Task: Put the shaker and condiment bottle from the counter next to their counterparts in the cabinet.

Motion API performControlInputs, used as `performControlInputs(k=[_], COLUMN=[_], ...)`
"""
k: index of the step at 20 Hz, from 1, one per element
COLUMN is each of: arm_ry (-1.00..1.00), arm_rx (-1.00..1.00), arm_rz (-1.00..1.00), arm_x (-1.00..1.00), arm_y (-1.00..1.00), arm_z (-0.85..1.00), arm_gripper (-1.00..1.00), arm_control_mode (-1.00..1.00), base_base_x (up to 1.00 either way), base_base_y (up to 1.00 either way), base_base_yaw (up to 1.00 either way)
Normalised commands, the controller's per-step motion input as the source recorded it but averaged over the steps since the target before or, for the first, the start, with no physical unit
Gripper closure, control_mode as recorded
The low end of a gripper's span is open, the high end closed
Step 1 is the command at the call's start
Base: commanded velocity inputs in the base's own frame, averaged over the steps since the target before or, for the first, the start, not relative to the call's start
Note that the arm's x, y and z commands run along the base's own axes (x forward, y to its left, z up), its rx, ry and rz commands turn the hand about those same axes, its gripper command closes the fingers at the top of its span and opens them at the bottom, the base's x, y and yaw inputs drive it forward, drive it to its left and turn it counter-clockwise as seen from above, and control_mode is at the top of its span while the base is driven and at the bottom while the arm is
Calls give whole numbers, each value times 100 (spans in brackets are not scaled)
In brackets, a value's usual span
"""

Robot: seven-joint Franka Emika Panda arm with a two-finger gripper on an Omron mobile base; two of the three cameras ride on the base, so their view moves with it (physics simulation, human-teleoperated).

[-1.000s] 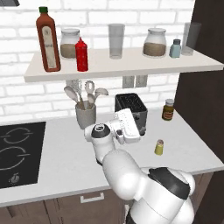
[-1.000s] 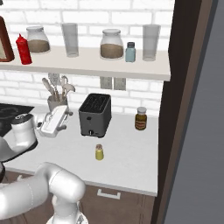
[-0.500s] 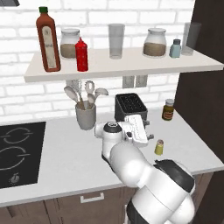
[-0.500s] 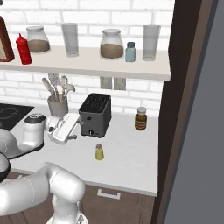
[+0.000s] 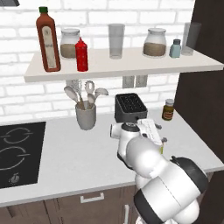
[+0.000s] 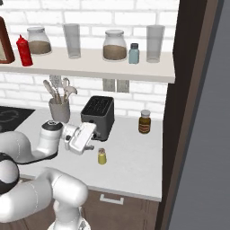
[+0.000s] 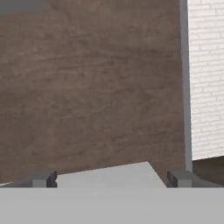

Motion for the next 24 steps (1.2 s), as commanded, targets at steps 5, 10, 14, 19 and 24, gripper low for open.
performControlInputs(k=[5,10,14,19,24], arm_ry=[0,4,0,-1,-6], arm_rx=[9,9,0,0,0], arm_rz=[0,0,0,0,0], arm_x=[3,0,4,8,0], arm_y=[-15,3,2,0,0], arm_z=[-68,-58,-12,0,0], arm_gripper=[-100,-100,-100,-100,-100], arm_control_mode=[-100,-100,-100,-100,-100], base_base_x=[0,0,0,0,0], base_base_y=[0,0,0,0,0], base_base_yaw=[0,0,0,0,0])
